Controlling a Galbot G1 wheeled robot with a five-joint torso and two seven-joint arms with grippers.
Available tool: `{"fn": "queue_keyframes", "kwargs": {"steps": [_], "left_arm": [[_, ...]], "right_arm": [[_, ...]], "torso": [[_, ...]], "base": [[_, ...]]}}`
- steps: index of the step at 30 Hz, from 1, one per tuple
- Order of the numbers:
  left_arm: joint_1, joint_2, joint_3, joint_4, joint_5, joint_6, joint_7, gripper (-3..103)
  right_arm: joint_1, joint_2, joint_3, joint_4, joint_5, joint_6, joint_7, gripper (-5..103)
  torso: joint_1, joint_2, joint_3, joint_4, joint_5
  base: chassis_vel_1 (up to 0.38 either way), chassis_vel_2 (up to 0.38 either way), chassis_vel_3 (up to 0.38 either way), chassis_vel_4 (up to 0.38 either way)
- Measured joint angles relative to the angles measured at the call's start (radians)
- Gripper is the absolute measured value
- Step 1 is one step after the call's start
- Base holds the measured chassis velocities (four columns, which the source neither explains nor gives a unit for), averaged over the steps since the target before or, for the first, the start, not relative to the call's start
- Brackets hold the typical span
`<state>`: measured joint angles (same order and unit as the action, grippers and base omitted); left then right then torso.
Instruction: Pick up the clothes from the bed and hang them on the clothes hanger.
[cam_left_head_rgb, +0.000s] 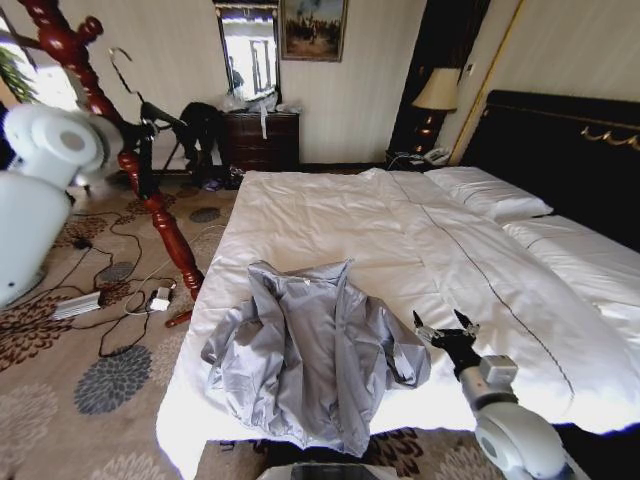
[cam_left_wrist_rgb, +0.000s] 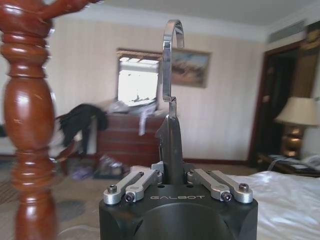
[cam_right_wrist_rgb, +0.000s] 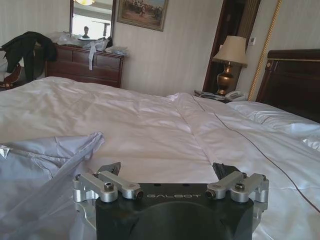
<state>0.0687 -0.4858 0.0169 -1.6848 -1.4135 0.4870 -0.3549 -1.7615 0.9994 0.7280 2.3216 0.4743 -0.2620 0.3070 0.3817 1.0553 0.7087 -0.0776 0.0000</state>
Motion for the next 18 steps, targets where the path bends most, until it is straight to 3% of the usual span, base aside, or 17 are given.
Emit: {"fn": "queue_keyframes", "kwargs": {"steps": [1,2,3,11,13,18], "left_arm": [[0.045,0.012,-0.017,-0.019,0.016,-0.035,0.032,15],[0.045,0.012,-0.017,-0.019,0.016,-0.035,0.032,15],[0.148,0.03,-0.062,-0.059,0.04,-0.101,0.096,15],[0.361,0.023,-0.129,-0.137,0.078,-0.207,0.23,15],[0.452,-0.003,-0.142,-0.169,0.093,-0.249,0.276,15],[0.601,-0.055,-0.164,-0.239,0.159,-0.306,0.319,15]], "right_arm": [[-0.001,-0.002,0.0,0.001,0.003,-0.002,0.001,100],[-0.001,-0.002,0.0,0.001,0.003,-0.002,0.001,100],[-0.002,-0.006,0.0,0.004,0.009,-0.006,0.003,100],[0.008,-0.026,-0.001,0.002,0.037,-0.019,0.019,100],[0.016,-0.035,-0.003,-0.001,0.04,-0.025,0.015,100],[0.047,-0.045,-0.025,-0.004,0.039,-0.035,0.007,100]], "torso": [[0.0,0.0,0.0,-0.0002,0.0],[0.0,0.0,0.0,-0.0002,0.0],[0.0,0.0,0.0,-0.0003,-0.0001],[0.0,0.0,0.0,-0.0006,0.0002],[0.0,0.0,0.0,-0.0003,0.0002],[0.0,0.0,0.0,-0.0006,0.0003]], "base": [[0.0,0.0,0.0,0.0],[0.0,0.0,0.0,0.0],[0.0,0.0,0.0,0.0],[0.0,0.0,0.0,0.0],[0.0,0.0,0.0,0.0],[0.0,0.0,0.0,0.0]]}}
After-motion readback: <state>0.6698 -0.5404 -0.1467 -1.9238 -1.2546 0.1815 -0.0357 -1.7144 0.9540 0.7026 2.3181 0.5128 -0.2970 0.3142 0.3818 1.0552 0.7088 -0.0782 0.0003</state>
